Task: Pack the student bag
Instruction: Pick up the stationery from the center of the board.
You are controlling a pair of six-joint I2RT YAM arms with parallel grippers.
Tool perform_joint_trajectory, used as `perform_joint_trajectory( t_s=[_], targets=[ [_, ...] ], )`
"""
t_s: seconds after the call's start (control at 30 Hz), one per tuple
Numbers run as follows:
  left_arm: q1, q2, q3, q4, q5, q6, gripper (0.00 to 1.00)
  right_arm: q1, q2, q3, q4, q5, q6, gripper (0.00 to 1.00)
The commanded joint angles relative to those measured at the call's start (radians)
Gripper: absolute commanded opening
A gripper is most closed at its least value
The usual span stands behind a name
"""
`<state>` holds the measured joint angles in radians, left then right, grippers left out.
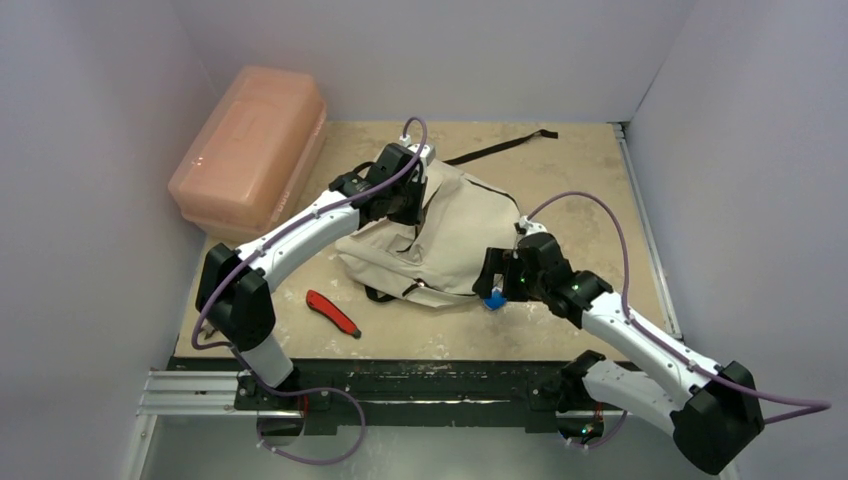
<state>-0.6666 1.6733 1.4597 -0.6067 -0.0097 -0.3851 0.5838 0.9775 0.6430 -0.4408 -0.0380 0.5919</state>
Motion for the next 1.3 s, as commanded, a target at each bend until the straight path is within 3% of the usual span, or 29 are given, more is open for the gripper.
perform_joint_trajectory(
  t_s=[0.0,0.37,0.73,0.97,1.1,1.17,1.27],
  targets=[
    [0.003,0.004,-0.003,0.044,0.052,-0.028,0.00,-0.002,-0.039,-0.075,0.035,0.170,0.099,0.99],
    [0.003,-0.002,-0.001,0.029,0.060,-0.016,0.00,0.017,0.233,-0.088,0.228,0.136,0.035,0.99],
    [0.005,-0.020,-0.028,0.024,0.050,-0.005,0.00,0.246,0.306,-0.060,0.195,0.234,0.107,0.96],
    [0.005,-0.019,-0.026,0.022,0.053,-0.003,0.00,0.364,0.365,-0.015,0.131,0.314,0.123,0.84],
    [0.007,-0.015,-0.021,0.020,0.052,-0.002,0.00,0.397,0.366,-0.019,0.096,0.332,0.146,0.66],
    [0.010,-0.012,-0.020,0.020,0.053,-0.003,0.00,0.414,0.351,-0.029,0.081,0.340,0.157,0.67],
    [0.012,-0.008,-0.016,0.019,0.057,-0.003,0.00,0.438,0.320,-0.045,0.056,0.333,0.168,0.78]
  ],
)
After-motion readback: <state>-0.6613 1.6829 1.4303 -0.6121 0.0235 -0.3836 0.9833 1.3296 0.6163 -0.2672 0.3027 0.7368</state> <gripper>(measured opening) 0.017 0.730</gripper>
